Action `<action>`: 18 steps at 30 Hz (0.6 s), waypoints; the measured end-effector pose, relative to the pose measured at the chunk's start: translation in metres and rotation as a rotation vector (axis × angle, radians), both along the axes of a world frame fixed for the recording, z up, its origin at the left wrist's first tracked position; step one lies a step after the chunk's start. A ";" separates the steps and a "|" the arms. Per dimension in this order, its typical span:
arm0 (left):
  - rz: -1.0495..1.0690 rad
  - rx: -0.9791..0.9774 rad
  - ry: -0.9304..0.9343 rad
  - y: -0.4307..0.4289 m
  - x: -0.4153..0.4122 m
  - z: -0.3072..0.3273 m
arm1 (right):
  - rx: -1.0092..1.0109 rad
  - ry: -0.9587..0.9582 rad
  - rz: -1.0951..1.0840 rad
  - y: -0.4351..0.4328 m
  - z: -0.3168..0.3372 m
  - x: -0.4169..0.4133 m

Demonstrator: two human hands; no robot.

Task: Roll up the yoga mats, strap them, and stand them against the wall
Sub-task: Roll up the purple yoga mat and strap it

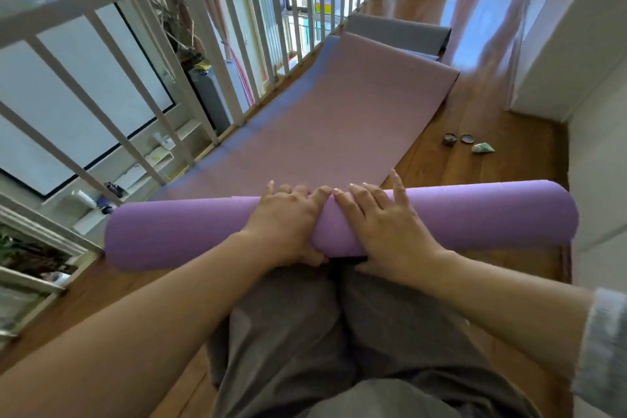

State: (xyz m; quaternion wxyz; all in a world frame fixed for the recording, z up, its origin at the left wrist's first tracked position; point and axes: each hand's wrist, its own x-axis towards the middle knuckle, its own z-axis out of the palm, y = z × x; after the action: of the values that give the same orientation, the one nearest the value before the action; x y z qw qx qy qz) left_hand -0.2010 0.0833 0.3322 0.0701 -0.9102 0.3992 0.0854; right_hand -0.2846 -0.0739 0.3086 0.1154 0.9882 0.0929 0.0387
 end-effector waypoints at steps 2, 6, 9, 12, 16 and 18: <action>-0.021 0.002 0.055 -0.001 0.011 0.002 | 0.060 -0.039 -0.008 -0.003 -0.006 0.005; 0.040 0.062 0.056 -0.008 0.016 0.005 | 0.132 0.085 -0.014 -0.007 0.007 0.026; 0.022 0.107 -0.165 -0.006 -0.002 -0.007 | 0.126 0.112 0.002 -0.011 0.009 0.029; 0.032 0.055 -0.184 -0.003 -0.004 -0.007 | 0.106 0.137 0.001 -0.011 0.012 0.030; 0.014 0.024 -0.177 -0.007 -0.005 0.022 | 0.084 0.138 0.022 -0.013 0.040 0.029; -0.014 0.022 -0.205 -0.001 -0.016 0.039 | 0.108 0.138 0.058 -0.011 0.060 0.018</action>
State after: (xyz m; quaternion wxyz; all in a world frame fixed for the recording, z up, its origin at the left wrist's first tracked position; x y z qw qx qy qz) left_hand -0.2175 0.0822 0.3708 0.1211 -0.9105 0.3953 -0.0044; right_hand -0.2663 -0.0852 0.3682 0.0540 0.9902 0.1270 -0.0212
